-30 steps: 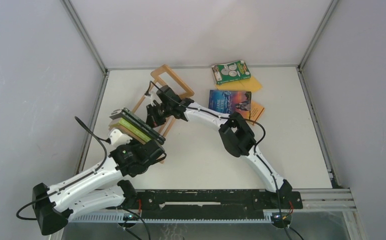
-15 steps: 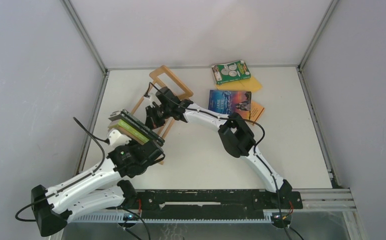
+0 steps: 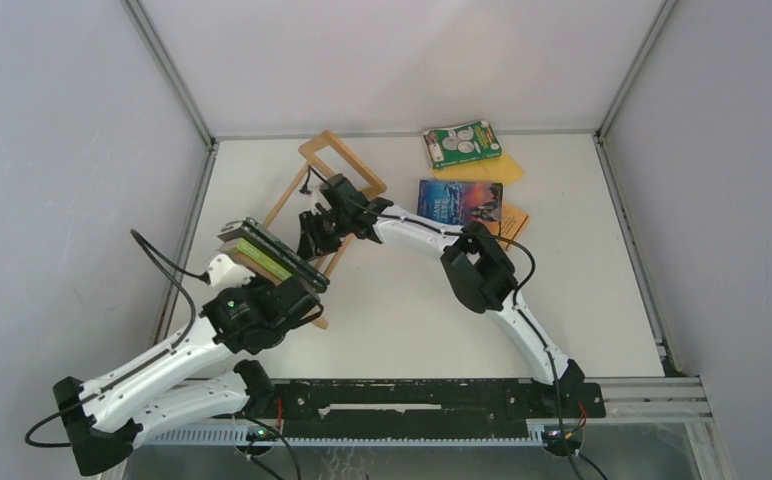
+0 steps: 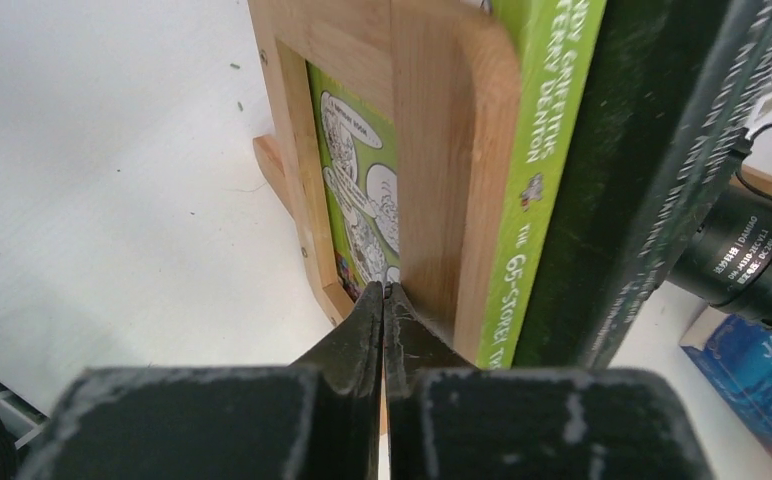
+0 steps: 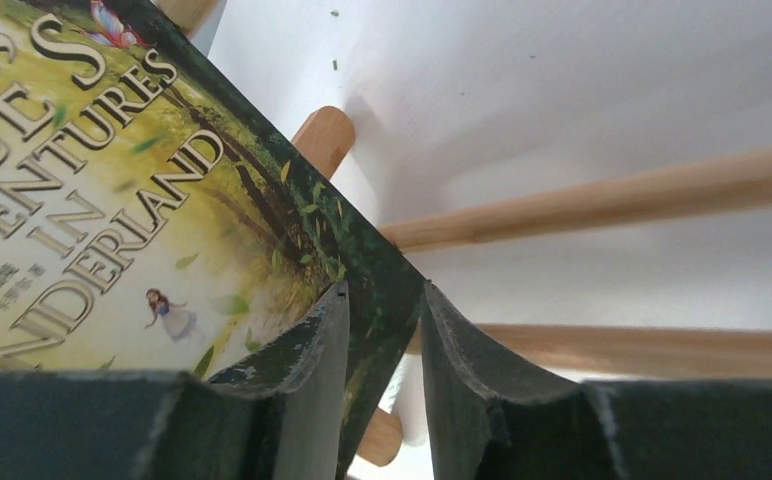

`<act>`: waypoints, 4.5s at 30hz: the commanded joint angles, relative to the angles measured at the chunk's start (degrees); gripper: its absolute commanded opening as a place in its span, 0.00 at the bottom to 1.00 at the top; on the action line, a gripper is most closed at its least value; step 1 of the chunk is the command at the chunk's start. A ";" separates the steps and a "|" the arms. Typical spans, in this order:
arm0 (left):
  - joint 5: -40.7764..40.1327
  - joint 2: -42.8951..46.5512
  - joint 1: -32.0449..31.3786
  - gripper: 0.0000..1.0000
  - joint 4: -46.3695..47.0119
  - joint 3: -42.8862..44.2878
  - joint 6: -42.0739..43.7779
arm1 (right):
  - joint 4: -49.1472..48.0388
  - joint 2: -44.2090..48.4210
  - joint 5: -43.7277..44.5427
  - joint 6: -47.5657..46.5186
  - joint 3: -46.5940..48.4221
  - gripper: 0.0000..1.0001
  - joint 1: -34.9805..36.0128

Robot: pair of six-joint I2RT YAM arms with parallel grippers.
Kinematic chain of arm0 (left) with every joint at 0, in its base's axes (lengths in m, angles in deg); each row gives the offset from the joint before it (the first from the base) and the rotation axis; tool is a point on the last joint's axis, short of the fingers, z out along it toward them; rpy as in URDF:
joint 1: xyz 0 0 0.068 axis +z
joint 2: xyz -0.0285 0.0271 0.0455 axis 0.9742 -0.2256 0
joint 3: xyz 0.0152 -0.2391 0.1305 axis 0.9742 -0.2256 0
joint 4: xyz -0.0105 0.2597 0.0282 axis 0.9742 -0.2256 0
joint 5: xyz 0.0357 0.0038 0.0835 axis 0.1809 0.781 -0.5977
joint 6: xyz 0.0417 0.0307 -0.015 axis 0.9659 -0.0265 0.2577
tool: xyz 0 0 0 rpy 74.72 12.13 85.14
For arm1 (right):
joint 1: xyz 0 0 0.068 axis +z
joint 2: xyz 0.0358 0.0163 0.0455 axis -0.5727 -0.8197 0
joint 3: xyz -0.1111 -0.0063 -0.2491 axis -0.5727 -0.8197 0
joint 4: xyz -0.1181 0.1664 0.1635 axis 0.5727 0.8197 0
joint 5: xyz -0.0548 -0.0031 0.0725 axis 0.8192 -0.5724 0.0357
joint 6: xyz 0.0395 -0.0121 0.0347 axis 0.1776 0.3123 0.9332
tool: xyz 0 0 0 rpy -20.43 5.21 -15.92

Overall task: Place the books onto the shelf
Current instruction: Adjust the book on the shelf, then pick up the book from the center of the board.

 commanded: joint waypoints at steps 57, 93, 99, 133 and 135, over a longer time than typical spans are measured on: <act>41.88 -44.49 0.96 0.99 46.63 47.60 62.35 | -7.79 64.73 30.80 11.84 -63.04 0.84 -36.90; 53.15 -68.88 10.47 0.98 56.16 54.09 68.09 | -61.18 45.08 28.46 39.45 -91.15 0.93 -40.47; 53.72 -71.01 11.81 0.98 57.08 54.24 67.34 | -67.40 40.13 29.55 41.58 -91.50 0.96 -40.20; 52.99 -73.43 13.56 0.98 57.52 52.87 64.66 | -81.92 29.52 29.84 45.69 -90.85 0.08 -37.00; 52.35 -71.90 13.61 0.98 57.43 51.93 64.44 | -80.44 32.01 28.72 45.17 -91.13 0.06 -37.35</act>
